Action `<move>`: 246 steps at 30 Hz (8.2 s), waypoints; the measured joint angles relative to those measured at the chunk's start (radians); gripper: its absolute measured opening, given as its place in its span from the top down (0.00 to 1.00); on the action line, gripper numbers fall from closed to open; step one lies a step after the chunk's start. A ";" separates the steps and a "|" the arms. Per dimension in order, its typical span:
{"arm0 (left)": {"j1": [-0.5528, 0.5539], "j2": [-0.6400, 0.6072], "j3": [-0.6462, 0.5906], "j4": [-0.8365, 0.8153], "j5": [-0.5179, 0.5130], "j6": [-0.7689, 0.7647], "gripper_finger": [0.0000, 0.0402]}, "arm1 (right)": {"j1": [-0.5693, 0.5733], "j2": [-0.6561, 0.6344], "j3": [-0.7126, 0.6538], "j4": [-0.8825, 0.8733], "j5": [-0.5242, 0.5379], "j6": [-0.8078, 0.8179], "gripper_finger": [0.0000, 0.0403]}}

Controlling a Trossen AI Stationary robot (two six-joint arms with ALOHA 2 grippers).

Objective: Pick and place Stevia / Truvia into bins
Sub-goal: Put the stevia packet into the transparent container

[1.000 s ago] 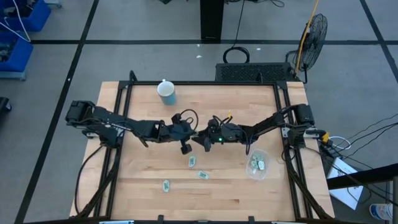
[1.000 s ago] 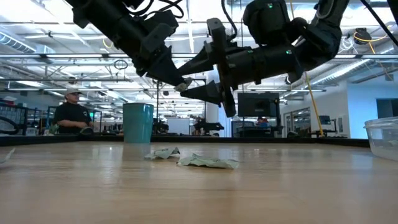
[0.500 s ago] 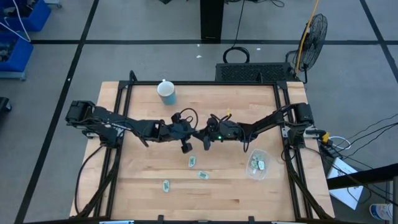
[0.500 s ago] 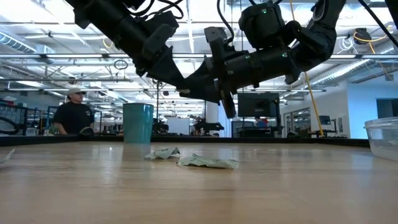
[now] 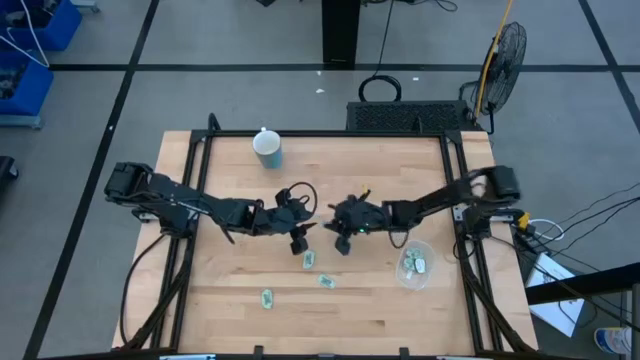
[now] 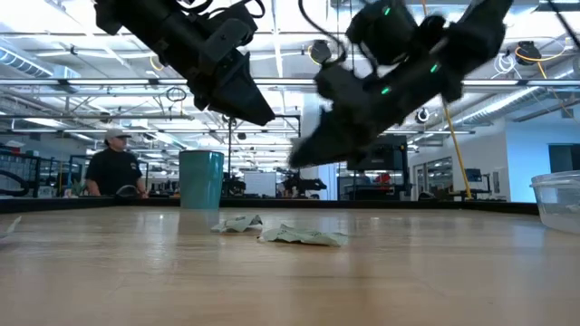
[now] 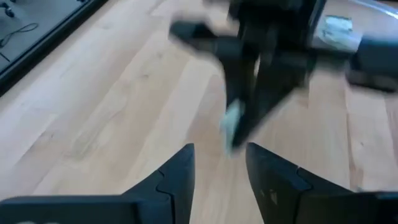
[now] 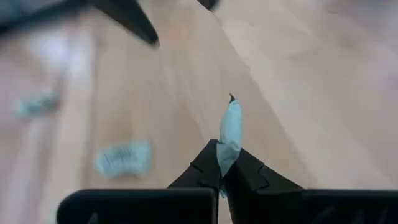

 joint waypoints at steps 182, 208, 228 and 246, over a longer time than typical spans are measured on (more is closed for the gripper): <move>-0.423 -0.196 0.000 -0.591 0.146 -0.627 0.63 | 0.127 0.323 0.277 -0.139 -0.003 -0.627 0.98; -0.370 -0.196 0.000 -0.583 0.037 -0.359 0.63 | 0.636 -0.297 0.098 -1.325 0.049 0.444 0.99; -0.316 -0.196 0.000 -0.577 0.101 -0.397 0.63 | 0.589 -0.396 0.142 -1.233 0.257 0.164 0.70; -0.463 0.019 -0.005 -0.458 0.280 -0.528 0.63 | 0.588 -0.440 0.142 -0.891 0.414 -0.253 0.70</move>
